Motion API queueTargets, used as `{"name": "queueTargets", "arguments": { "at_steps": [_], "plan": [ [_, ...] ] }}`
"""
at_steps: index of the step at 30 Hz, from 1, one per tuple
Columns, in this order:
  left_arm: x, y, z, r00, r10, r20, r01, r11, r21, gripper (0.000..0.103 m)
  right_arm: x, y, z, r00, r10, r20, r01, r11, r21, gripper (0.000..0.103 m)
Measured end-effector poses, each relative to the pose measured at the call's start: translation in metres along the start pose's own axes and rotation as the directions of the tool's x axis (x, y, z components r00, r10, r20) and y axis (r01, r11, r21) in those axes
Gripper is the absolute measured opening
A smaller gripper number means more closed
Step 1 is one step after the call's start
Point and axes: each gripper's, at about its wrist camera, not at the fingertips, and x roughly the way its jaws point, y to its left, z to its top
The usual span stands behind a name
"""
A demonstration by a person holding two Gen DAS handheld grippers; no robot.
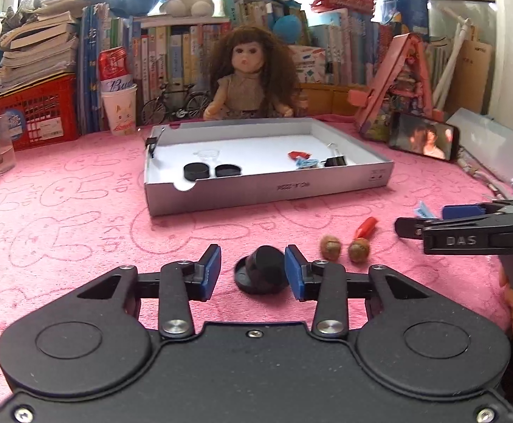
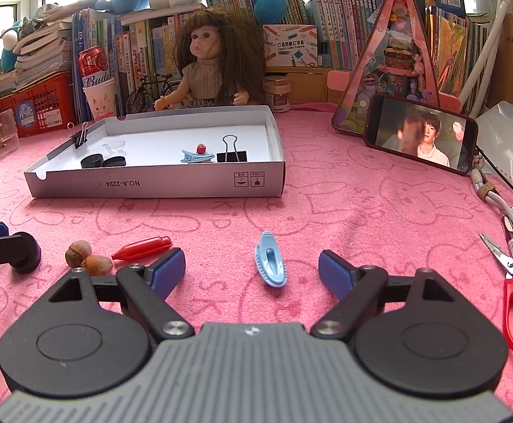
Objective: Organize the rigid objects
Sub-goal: 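Grasp a third black lid with the left tool while the right tool grasps a light blue hair clip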
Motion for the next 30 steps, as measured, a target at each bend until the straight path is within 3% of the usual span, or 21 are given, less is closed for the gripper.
{"name": "queueTargets", "arguments": {
  "at_steps": [3,7,11,19,24,30],
  "plan": [
    [-0.006,-0.011,-0.003,0.998,-0.067,0.013,0.066,0.996,0.052,0.038,0.000,0.000,0.000,1.000,0.000,-0.001,0.000,1.000,-0.001,0.089],
    [-0.005,-0.025,-0.004,0.998,-0.055,0.028,0.051,0.991,0.120,0.039,0.000,0.000,0.000,1.000,0.000,0.000,0.000,1.000,-0.001,0.089],
    [-0.007,-0.024,-0.002,0.995,-0.099,0.030,0.095,0.990,0.100,0.040,-0.001,0.001,0.000,1.000,0.000,-0.001,0.000,1.000,-0.001,0.089],
    [-0.013,-0.027,-0.003,0.968,-0.252,0.010,0.250,0.965,0.081,0.040,-0.001,0.001,0.000,1.000,0.000,0.000,0.000,1.000,-0.001,0.089],
    [-0.012,-0.030,-0.006,0.972,-0.236,0.007,0.235,0.969,0.080,0.040,-0.001,0.001,0.000,1.000,0.000,0.000,0.000,1.000,-0.001,0.089],
    [0.002,-0.024,-0.006,0.993,-0.114,-0.025,0.115,0.993,0.040,0.042,-0.001,0.001,0.000,1.000,-0.001,0.000,0.001,1.000,-0.001,0.089]
  ]
}}
